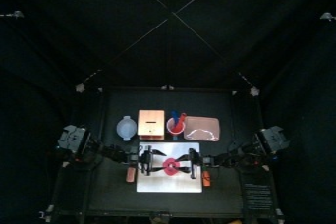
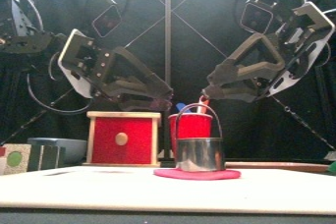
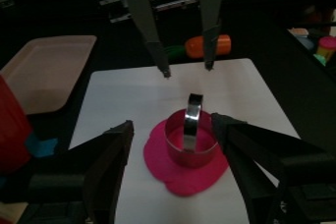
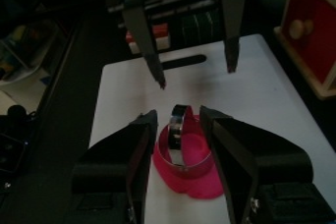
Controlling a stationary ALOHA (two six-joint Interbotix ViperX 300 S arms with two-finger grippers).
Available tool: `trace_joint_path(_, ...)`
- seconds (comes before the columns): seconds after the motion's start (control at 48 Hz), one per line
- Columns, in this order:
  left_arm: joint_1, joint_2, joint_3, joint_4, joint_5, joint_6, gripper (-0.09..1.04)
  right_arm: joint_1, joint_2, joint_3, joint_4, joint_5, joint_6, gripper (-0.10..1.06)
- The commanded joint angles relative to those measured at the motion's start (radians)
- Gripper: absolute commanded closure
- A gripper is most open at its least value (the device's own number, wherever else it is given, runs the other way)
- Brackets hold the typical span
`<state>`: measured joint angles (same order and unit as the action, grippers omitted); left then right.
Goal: Get the cutter from the drawer then cut the dough then place the extra dough in the bowl
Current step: Cut the dough
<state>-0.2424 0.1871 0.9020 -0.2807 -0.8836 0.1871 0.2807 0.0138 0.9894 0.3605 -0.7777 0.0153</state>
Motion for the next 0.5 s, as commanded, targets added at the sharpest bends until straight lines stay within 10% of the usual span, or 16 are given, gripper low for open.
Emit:
trace_joint_path(0.021,0.011,-0.060,0.029,-0.002,-0.003,0.002,-0.02,-0.006,-0.028,-0.063,-0.006,0.110,0.003,0.19)
trace_joint_path(0.5,0.012,0.002,-0.015,0.114,0.003,-0.002,-0.02,-0.005,-0.014,-0.071,0.035,0.170,-0.003,0.19)
